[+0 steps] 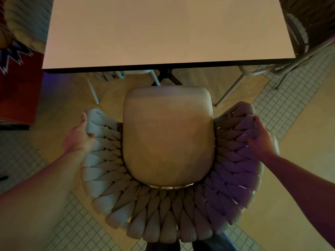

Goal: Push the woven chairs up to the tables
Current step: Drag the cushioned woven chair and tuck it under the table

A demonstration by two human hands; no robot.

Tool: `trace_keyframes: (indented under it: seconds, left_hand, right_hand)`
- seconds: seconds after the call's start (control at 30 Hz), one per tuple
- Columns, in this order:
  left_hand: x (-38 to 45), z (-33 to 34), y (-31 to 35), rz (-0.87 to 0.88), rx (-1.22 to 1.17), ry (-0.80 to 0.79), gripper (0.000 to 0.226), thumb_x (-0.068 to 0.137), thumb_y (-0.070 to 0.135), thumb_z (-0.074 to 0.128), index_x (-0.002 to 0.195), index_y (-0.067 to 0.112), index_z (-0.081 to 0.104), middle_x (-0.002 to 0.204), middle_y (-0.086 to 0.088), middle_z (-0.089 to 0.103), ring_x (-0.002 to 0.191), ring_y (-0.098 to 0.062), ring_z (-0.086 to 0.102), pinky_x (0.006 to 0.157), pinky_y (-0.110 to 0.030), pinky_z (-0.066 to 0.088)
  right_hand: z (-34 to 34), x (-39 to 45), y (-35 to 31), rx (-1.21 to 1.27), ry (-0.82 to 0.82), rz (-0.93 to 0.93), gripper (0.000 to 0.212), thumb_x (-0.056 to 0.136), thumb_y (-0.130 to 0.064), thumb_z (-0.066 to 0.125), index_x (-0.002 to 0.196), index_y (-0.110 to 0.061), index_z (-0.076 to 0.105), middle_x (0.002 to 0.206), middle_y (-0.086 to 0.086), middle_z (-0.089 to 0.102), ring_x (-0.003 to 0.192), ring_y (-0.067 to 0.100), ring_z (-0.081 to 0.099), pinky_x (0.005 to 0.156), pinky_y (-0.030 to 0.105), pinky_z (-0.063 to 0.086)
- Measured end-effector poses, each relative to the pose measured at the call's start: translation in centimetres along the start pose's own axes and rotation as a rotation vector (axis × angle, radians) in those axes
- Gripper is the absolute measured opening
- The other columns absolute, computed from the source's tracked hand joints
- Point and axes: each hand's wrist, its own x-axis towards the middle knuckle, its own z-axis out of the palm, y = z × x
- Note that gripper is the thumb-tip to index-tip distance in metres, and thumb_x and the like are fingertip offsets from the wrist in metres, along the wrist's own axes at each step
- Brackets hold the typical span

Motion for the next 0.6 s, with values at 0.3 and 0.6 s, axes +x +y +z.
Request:
trace_keyframes:
  seconds: [0.3, 0.6]
  left_hand:
    - [0.13, 0.02, -0.02, 0.002, 0.012, 0.014, 0.077, 0.094, 0.028, 0.057, 0.155, 0.032, 0.01, 0.121, -0.025, 0.062, 0.107, -0.044, 0.059, 0.084, -0.047, 0.049]
    - [-0.01, 0.47, -0.35, 0.002, 0.015, 0.007, 0.078, 0.093, 0.031, 0.057, 0.154, 0.035, 0.009, 0.121, -0.022, 0.062, 0.106, -0.042, 0.06, 0.078, -0.045, 0.048]
  right_hand:
    - [0.12, 0.15, -0.11, -0.022, 0.005, -0.04, 0.078, 0.08, -0.028, 0.064, 0.146, -0.041, 0.025, 0.124, 0.011, 0.063, 0.105, 0.036, 0.061, 0.076, 0.04, 0.047]
    - [-0.2, 0.17, -0.09, -0.037, 0.015, -0.067, 0.077, 0.081, -0.026, 0.064, 0.147, -0.037, 0.025, 0.124, 0.014, 0.061, 0.106, 0.038, 0.06, 0.075, 0.041, 0.046]
